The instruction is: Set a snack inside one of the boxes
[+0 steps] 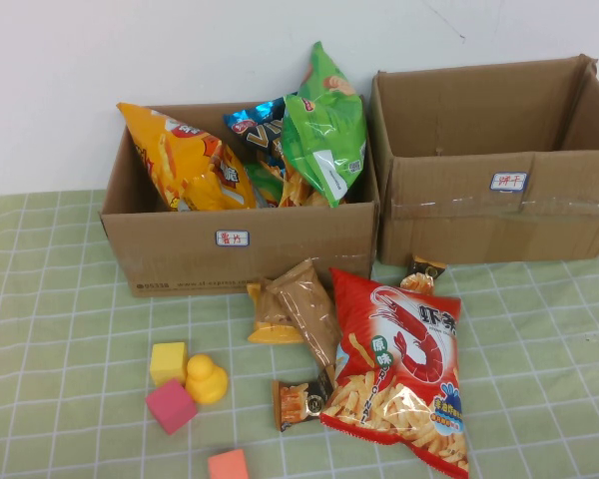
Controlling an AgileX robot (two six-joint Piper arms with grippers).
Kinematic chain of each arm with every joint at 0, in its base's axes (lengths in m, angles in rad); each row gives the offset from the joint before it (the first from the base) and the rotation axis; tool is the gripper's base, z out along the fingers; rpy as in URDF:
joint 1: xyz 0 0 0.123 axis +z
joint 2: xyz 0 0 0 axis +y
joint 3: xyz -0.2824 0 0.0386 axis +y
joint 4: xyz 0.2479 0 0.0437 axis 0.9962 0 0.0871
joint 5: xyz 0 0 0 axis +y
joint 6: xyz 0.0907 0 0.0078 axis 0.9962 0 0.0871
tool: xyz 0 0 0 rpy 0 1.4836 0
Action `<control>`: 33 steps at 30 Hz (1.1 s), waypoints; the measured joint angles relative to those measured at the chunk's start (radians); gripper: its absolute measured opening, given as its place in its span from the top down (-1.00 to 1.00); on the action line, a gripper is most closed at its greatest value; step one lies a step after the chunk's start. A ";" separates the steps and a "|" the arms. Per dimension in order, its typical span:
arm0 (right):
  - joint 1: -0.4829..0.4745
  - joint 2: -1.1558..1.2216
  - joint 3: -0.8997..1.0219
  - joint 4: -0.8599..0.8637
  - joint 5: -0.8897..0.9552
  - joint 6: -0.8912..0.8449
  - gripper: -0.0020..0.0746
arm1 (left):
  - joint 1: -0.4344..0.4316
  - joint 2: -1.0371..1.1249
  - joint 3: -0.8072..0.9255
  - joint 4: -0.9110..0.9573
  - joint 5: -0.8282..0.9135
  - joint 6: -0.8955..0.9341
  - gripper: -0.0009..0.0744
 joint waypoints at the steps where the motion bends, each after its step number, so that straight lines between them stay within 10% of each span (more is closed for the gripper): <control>1: 0.000 0.000 0.000 0.000 0.000 0.000 0.95 | 0.000 0.000 0.000 0.000 0.000 0.000 0.98; 10: 0.000 0.000 0.008 0.000 -0.065 0.000 0.95 | 0.000 0.000 0.004 0.007 -0.127 0.000 0.98; 21: 0.000 0.000 0.008 -0.006 -0.736 0.000 0.95 | 0.000 0.000 0.004 0.013 -0.742 0.002 0.98; 33: 0.000 0.000 0.008 0.022 -1.071 0.002 0.95 | 0.000 0.000 0.004 0.006 -0.951 -0.061 0.98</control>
